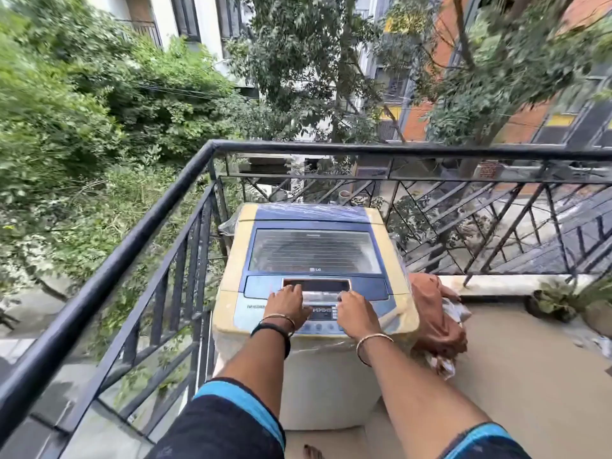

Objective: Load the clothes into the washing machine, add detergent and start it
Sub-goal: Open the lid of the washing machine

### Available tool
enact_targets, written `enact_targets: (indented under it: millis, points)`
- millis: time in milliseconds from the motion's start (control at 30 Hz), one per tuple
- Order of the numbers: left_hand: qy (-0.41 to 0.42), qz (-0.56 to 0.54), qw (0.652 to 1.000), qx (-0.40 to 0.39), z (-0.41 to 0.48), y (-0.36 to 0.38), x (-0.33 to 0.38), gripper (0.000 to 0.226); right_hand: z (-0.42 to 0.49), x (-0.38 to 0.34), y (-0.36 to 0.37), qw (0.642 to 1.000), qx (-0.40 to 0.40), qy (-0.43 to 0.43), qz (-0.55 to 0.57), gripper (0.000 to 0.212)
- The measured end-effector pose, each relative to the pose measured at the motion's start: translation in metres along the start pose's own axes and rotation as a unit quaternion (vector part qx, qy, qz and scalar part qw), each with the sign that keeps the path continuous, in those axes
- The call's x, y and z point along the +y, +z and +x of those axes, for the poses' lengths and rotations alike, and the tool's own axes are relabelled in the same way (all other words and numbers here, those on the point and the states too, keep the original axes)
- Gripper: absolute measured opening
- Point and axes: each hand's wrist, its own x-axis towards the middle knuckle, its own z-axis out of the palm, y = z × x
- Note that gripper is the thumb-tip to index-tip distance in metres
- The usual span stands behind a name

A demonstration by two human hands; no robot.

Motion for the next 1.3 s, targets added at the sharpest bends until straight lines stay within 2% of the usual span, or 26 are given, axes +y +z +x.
enact_targets:
  millis: [133, 233, 433, 567, 633, 733, 767, 867, 967, 1000, 1133, 1300]
  points:
    - [-0.031, -0.074, 0.997, 0.005, 0.025, 0.014, -0.005, 0.042, 0.021, 0.002, 0.008, 0.999, -0.020, -0.022, -0.020, 0.028]
    - [-0.022, -0.086, 0.996, -0.006, 0.046, 0.030, -0.010, 0.037, 0.044, 0.005, 0.019, 0.999, -0.024, -0.047, -0.012, 0.032]
    - [-0.007, -0.005, 1.000, -0.011, 0.060, 0.040, -0.019, 0.044, 0.069, 0.017, 0.030, 0.994, -0.062, -0.083, -0.031, 0.029]
    - [-0.013, -0.004, 0.999, -0.043, 0.064, 0.027, -0.016, 0.037, 0.080, 0.024, 0.029, 0.991, -0.094, -0.096, -0.027, 0.029]
    - [-0.011, -0.002, 0.999, -0.037, 0.068, 0.020, -0.014, 0.041, 0.085, 0.024, 0.024, 0.990, -0.106, -0.097, -0.015, 0.031]
    - [0.010, 0.001, 1.000, -0.003, 0.068, 0.005, -0.014, 0.065, 0.090, 0.022, 0.008, 0.990, -0.078, -0.118, 0.013, 0.034]
    - [0.024, -0.006, 1.000, 0.018, 0.068, -0.001, -0.015, 0.067, 0.091, 0.021, 0.000, 0.989, -0.071, -0.130, 0.022, 0.038]
    - [0.067, -0.014, 0.995, 0.080, 0.073, -0.029, -0.019, 0.044, 0.098, 0.019, -0.027, 0.983, -0.060, -0.169, 0.026, 0.049]
    - [0.113, -0.013, 0.984, 0.139, 0.089, -0.061, -0.022, 0.029, 0.113, 0.013, -0.056, 0.980, -0.006, -0.199, 0.024, 0.033]
    - [0.130, -0.017, 0.980, 0.149, 0.095, -0.072, -0.024, 0.026, 0.119, 0.011, -0.064, 0.979, 0.015, -0.201, 0.024, 0.034]
    - [0.186, -0.039, 0.965, 0.182, 0.115, -0.112, -0.027, 0.043, 0.147, 0.002, -0.094, 0.974, 0.083, -0.211, 0.014, 0.042]
    - [0.188, -0.084, 0.942, 0.264, 0.151, -0.153, -0.021, 0.048, 0.188, -0.008, -0.134, 0.953, 0.168, -0.245, 0.065, 0.029]
